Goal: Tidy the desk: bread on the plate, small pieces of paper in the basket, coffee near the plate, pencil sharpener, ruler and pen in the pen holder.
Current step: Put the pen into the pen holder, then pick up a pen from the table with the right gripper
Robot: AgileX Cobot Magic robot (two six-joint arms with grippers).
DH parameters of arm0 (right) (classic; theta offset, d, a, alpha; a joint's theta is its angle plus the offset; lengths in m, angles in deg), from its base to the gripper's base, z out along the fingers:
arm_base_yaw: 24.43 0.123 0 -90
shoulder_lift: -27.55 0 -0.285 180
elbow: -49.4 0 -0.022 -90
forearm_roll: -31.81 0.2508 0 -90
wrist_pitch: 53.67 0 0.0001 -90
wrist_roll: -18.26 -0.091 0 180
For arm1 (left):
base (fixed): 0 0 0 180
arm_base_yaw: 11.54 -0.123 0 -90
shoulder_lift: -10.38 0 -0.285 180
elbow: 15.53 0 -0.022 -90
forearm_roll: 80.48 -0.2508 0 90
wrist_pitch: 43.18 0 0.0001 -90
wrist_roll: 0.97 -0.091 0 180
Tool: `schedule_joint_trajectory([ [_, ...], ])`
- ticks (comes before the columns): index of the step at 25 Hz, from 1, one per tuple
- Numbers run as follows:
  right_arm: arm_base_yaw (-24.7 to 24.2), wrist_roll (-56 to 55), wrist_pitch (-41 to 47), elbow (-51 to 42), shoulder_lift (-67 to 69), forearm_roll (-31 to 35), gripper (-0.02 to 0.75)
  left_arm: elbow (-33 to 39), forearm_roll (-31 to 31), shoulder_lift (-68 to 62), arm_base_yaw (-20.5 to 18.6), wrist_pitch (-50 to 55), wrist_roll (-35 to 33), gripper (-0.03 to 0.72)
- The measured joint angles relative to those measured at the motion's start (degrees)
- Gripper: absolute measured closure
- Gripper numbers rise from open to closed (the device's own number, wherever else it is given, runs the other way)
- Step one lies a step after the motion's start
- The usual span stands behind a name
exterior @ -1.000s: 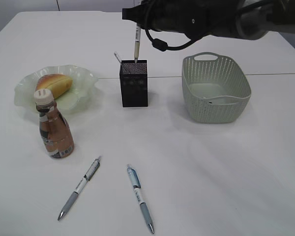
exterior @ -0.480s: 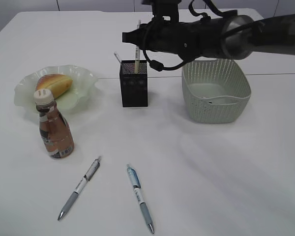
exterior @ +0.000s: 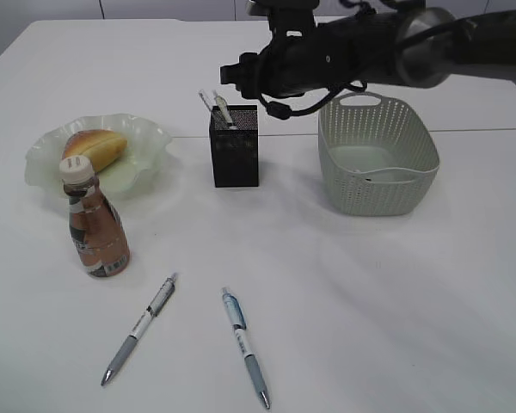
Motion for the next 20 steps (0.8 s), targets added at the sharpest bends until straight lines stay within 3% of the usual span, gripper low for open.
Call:
schedule_joint_trajectory([
  [5,0.00,0.20,22.54,5.19,-3.20,0.95,0.352,0.00,0.00,0.00,0.00,0.00,0.00,0.256],
  [12,0.47,6.94,53.71,14.40,-4.14,11.96,0.363,0.00,0.00,0.00,0.00,-1.13,0.00,0.256],
  [15,2.07,7.32,59.38,15.10,-5.03,11.64,0.363,0.00,0.00,0.00,0.00,-1.26,0.00,0.256],
  [20,6.44,6.14,61.29,15.22,-5.42,6.21,0.364,0.00,0.00,0.00,0.00,-1.34,0.00,0.256],
])
